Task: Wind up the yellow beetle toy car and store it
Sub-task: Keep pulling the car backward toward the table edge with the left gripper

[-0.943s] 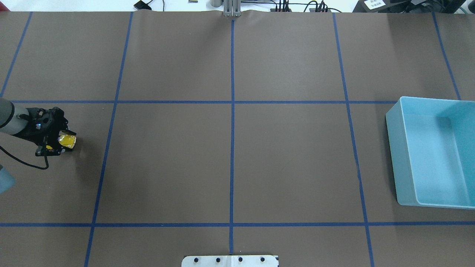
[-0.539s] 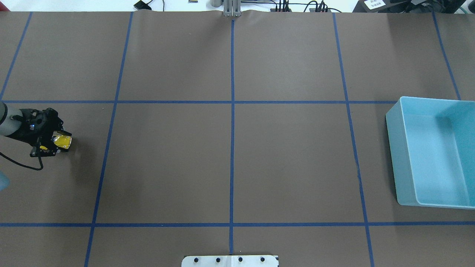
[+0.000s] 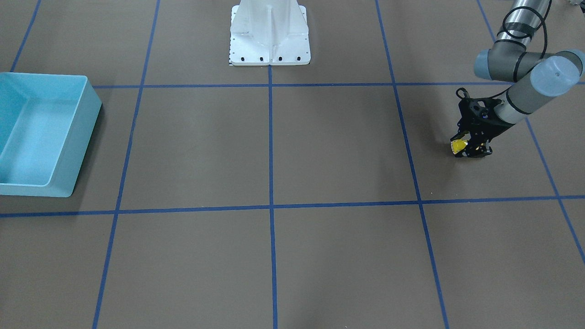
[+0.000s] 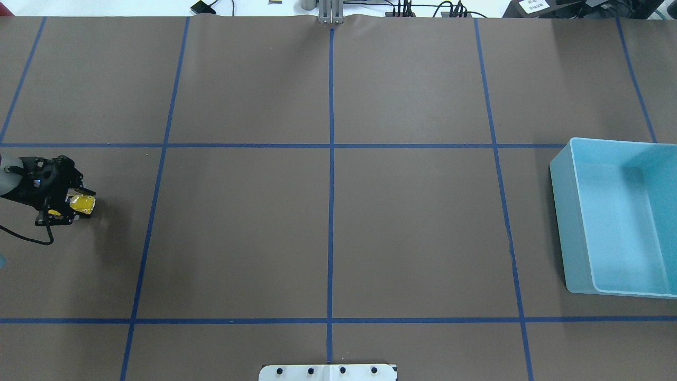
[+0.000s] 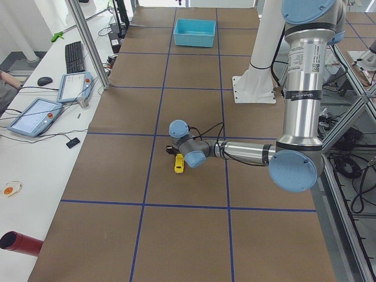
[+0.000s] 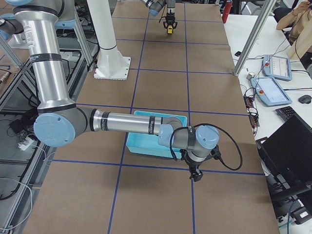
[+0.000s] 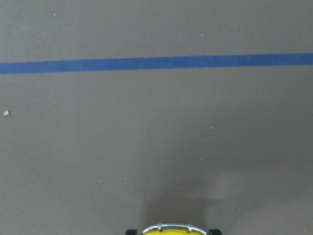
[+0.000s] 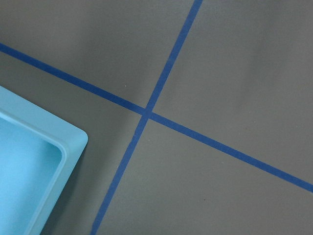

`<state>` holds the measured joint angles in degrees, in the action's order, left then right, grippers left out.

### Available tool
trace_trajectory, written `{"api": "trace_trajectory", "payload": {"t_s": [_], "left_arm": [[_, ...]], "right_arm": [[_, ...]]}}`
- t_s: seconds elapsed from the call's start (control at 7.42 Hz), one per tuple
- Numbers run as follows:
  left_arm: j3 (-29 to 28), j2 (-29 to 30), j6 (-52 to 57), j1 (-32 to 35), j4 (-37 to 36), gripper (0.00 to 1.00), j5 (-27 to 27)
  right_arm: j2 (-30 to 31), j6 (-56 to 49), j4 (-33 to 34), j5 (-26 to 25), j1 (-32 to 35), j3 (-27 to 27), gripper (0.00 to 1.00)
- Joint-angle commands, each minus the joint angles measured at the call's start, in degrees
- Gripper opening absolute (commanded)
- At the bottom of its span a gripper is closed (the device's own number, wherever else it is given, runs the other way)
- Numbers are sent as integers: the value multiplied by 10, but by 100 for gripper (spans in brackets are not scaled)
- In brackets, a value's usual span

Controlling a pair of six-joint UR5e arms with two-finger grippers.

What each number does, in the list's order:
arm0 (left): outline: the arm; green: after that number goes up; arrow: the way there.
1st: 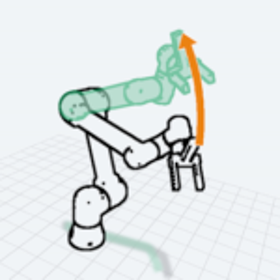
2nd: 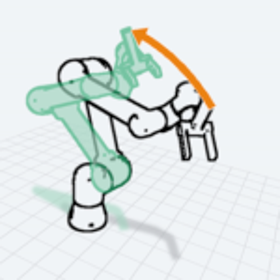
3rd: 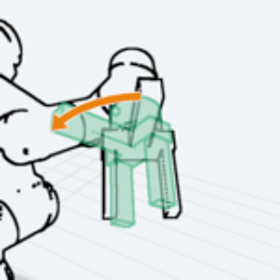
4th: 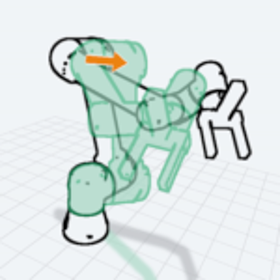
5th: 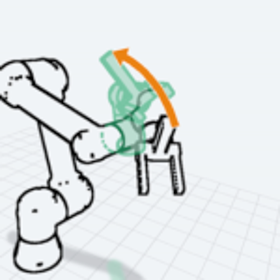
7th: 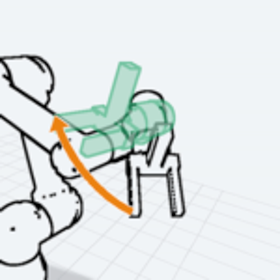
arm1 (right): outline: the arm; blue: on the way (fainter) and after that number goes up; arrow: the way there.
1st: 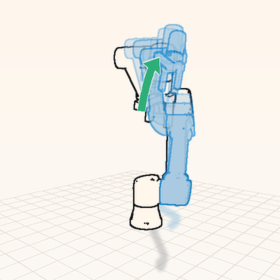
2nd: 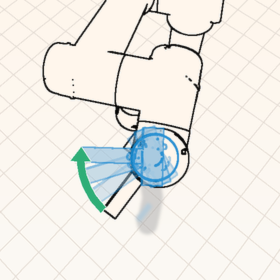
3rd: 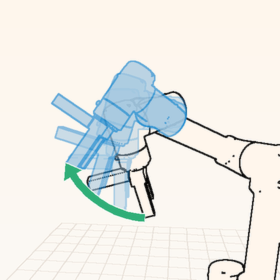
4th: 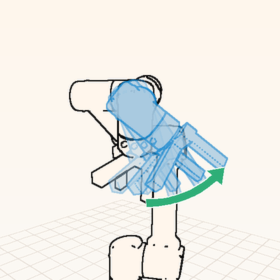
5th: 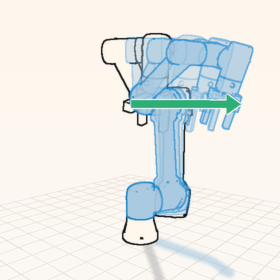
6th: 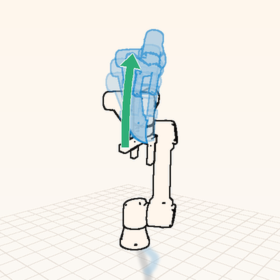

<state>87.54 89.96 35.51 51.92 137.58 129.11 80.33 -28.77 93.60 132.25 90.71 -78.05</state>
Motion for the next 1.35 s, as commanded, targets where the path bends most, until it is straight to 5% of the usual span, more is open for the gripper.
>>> {"api": "trace_trajectory", "payload": {"t_s": [0.0, 1.08, 1.21], "left_arm": [[-1, -1, 0, 0, 1, 0, 0], [-24, -9, 1, 8, 47, 0, 0], [-23, -9, -2, 9, 52, 68, 0]], "right_arm": [[0, -1, 0, -1, 0, 0, 100], [0, -1, 0, -1, -1, 4, 100], [0, -1, 0, -2, -1, 4, 100]]}}
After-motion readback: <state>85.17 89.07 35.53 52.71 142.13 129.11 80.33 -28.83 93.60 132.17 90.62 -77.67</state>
